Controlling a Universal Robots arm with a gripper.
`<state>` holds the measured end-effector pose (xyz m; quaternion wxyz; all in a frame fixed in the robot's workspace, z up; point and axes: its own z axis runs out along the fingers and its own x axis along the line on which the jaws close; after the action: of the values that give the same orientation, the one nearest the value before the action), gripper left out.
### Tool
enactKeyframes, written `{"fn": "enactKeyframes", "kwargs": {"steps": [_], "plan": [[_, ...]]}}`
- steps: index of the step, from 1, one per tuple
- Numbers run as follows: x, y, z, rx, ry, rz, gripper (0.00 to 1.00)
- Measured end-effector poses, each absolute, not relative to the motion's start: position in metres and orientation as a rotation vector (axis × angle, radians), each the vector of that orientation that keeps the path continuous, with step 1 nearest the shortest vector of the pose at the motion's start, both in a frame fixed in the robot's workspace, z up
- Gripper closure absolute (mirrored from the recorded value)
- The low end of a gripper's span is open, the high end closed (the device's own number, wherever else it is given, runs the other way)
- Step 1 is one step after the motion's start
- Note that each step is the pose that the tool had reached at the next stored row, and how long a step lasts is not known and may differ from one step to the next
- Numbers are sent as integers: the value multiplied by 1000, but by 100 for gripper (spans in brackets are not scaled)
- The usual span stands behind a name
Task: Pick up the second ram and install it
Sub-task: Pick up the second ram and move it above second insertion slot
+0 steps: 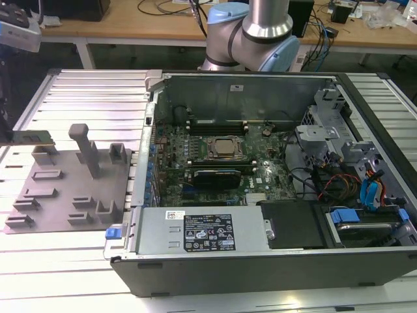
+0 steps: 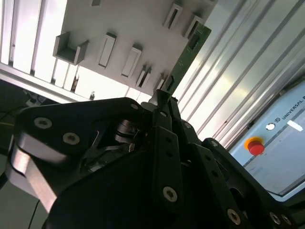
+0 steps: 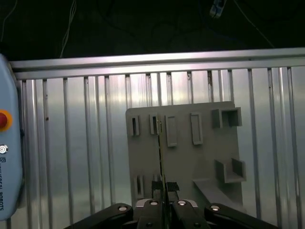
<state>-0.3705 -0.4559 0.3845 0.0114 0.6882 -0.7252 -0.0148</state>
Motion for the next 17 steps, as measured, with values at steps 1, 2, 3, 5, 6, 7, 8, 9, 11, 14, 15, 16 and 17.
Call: {"fn": "enactKeyframes", "kwargs": {"steps": [1, 2, 3, 5, 6, 7, 8, 9, 11, 14, 15, 16, 17], "plan": [[-370, -456, 387, 2147, -2262, -46, 89], [-370, -456, 392, 2147, -2262, -47, 89], [-370, -456, 397, 2147, -2262, -47, 89], [-370, -456, 405, 2148, -2263, -50, 89], [-370, -456, 407, 2149, -2264, -51, 89], [-370, -456, 412, 2149, -2265, -53, 89], [-370, -456, 416, 2151, -2266, -55, 89], [-370, -456, 416, 2151, -2266, -56, 89], [-370, -456, 416, 2151, -2266, -56, 89], [-369, -456, 416, 2151, -2265, -56, 89], [-367, -456, 416, 2151, -2266, -56, 89], [-366, -456, 416, 2151, -2266, -56, 89], [-363, -456, 416, 2151, -2266, -56, 89]]}}
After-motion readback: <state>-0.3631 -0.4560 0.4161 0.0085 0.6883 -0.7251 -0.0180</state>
